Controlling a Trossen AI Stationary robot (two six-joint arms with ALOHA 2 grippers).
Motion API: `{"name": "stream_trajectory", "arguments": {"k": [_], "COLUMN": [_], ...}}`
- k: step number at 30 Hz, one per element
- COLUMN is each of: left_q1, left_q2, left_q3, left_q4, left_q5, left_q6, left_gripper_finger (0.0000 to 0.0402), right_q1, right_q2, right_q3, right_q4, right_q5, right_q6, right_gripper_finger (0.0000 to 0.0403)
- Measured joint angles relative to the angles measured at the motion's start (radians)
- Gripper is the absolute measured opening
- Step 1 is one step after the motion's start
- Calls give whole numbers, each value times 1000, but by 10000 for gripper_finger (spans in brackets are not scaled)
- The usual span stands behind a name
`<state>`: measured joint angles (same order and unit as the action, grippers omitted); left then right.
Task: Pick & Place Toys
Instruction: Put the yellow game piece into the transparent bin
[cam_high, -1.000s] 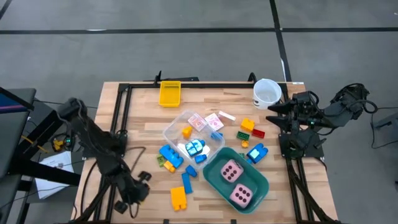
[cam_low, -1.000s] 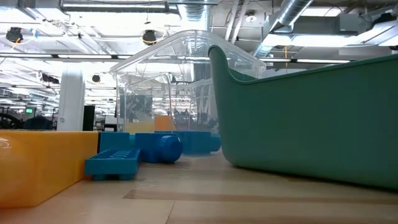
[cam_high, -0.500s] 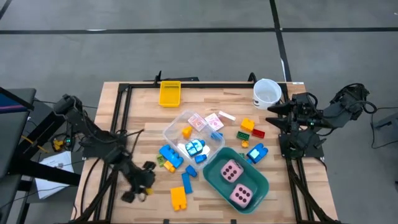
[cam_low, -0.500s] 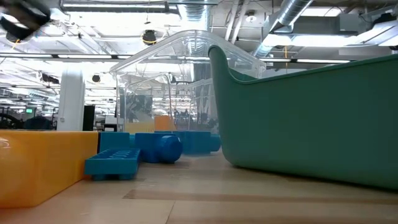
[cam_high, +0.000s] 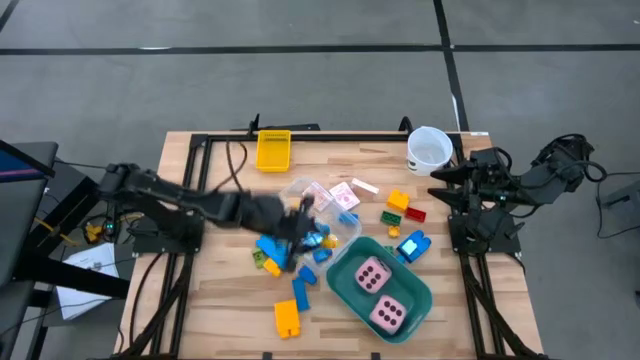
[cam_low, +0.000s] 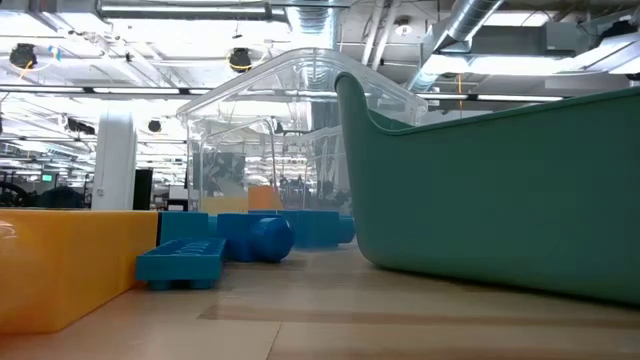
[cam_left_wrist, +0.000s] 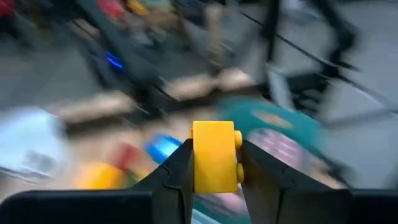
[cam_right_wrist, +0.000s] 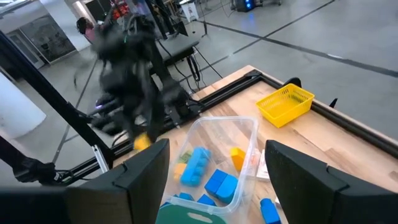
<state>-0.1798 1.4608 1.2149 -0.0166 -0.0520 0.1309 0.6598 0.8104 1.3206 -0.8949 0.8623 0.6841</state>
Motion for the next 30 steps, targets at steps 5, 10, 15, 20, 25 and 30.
{"name": "stream_trajectory", "arguments": {"k": [5,10,15,20,25,30], "left_q1": [121,194,219,198,111,38], "left_q2": [48,97,113,117,116,115], "left_q3": [182,293,312,275,215,171], "left_q4": [-12,-62,-274,-547,-688,-714], "left_q5": [-120,-277,-380,-384,-378,-377], "left_q6": [136,146,-8,-290,-478,-639], "left_gripper_finger": [94,95,95,95,95,95], "right_q1": [0,-1,-1,-1,-1,-1], "right_q2": [0,-1,-1,-1,-1,-1], "right_q3": [0,0,0,0,0,0], "right_q4": [20,20,20,20,20,20], "right_q5": [3,10,11,11,11,11], "right_q6": [-34,-37,-37,-37,-37,-37], "right_gripper_finger": [254,254,254,254,254,254]}}
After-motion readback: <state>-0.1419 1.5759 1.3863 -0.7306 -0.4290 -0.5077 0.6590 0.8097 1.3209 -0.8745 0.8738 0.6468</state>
